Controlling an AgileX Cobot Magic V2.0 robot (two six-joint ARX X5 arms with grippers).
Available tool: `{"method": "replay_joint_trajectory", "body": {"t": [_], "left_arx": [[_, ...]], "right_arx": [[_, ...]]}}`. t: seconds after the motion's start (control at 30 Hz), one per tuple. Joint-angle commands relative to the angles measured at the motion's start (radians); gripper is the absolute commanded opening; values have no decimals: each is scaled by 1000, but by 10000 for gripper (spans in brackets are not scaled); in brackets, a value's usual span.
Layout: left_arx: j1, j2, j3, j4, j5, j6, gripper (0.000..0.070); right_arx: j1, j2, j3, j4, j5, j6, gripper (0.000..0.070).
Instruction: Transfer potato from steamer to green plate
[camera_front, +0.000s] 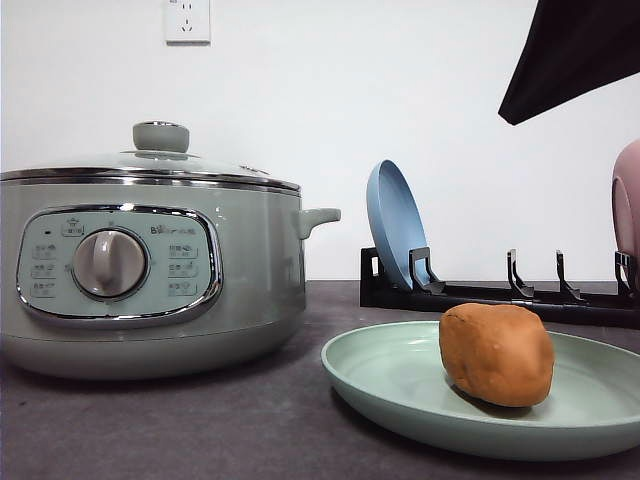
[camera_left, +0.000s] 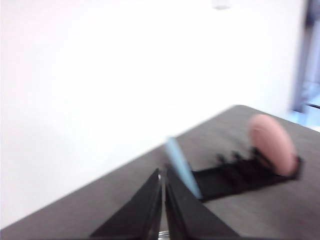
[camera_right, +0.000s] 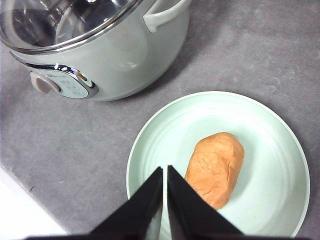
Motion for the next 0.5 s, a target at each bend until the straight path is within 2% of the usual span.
{"method": "replay_joint_trajectory", "body": {"t": [0.0, 0.1, 0.2, 0.33, 0.47], "left_arx": [[48, -53, -74, 64, -3, 12, 1], [134, -171, -245, 179, -13, 12, 1], [197, -290, -432, 309, -71, 12, 1], [243, -438, -686, 475, -162, 11, 1], [266, -572, -912, 585, -248, 5, 1]], "right_arx": [[5, 8, 14, 10, 0, -11, 0], [5, 8, 14, 10, 1, -11, 0], [5, 8, 14, 10, 1, -11, 0], [5, 8, 14, 10, 0, -11, 0], [5, 8, 14, 10, 0, -11, 0]]}}
